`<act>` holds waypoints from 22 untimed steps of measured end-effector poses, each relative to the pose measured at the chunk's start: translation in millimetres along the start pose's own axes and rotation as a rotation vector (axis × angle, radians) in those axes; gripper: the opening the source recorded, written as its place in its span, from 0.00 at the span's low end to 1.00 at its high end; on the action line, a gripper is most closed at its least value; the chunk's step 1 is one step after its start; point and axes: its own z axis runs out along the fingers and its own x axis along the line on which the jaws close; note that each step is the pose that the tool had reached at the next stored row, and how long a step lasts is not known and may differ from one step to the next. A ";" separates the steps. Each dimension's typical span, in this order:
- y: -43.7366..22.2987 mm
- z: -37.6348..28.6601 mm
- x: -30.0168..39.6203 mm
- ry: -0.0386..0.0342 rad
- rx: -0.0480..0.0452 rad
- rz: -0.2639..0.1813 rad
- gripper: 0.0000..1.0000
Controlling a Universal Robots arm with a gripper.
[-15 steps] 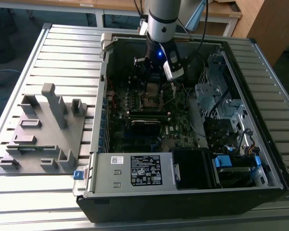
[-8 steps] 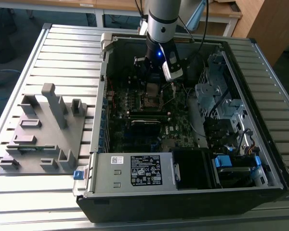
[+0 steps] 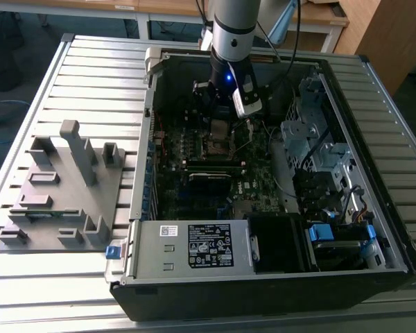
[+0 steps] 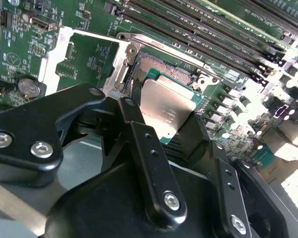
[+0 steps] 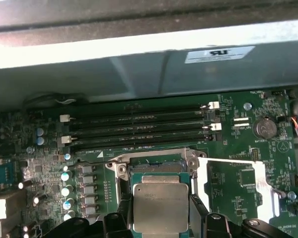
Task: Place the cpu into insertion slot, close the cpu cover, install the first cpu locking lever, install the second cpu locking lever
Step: 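Place the cpu into insertion slot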
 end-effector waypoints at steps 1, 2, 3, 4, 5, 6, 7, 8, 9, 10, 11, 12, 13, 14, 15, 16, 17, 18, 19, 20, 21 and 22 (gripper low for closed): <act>0.0 0.0 0.0 -0.0004 -0.0002 0.012 0.54; 0.0 0.0 0.0 -0.0006 -0.0003 0.021 0.54; 0.0 0.0 0.0 -0.0008 -0.0003 0.023 0.54; 0.0 0.0 0.0 -0.0008 -0.0003 0.023 0.54; 0.0 0.1 0.0 -0.0008 -0.0004 0.023 0.54; 0.0 0.0 0.0 -0.0008 -0.0003 0.023 0.54; 0.0 0.0 0.0 -0.0008 -0.0003 0.024 0.54; 0.0 0.0 0.0 -0.0008 -0.0004 0.024 0.54; 0.0 0.0 0.0 -0.0008 -0.0004 0.024 0.54; 0.0 0.1 0.0 -0.0008 -0.0004 0.024 0.54; 0.0 0.0 0.0 -0.0009 -0.0004 0.026 0.54; 0.0 0.0 0.0 -0.0011 -0.0004 0.032 0.54; 0.0 0.1 0.0 -0.0014 -0.0005 0.042 0.54; 0.0 0.2 0.0 -0.0019 -0.0007 0.055 0.54; -0.1 0.3 0.0 -0.0024 -0.0009 0.071 0.54; -0.1 0.3 0.0 -0.0029 -0.0011 0.085 0.54; 0.0 0.3 0.0 -0.0031 -0.0012 0.093 0.54; 0.0 0.3 0.0 -0.0032 -0.0012 0.093 0.54; 0.0 0.3 0.0 -0.0032 -0.0012 0.093 0.54; 0.0 0.3 0.0 -0.0032 -0.0012 0.093 0.54; 0.0 0.4 0.0 -0.0032 -0.0013 0.093 0.54; 0.0 0.4 0.0 -0.0032 -0.0012 0.094 0.54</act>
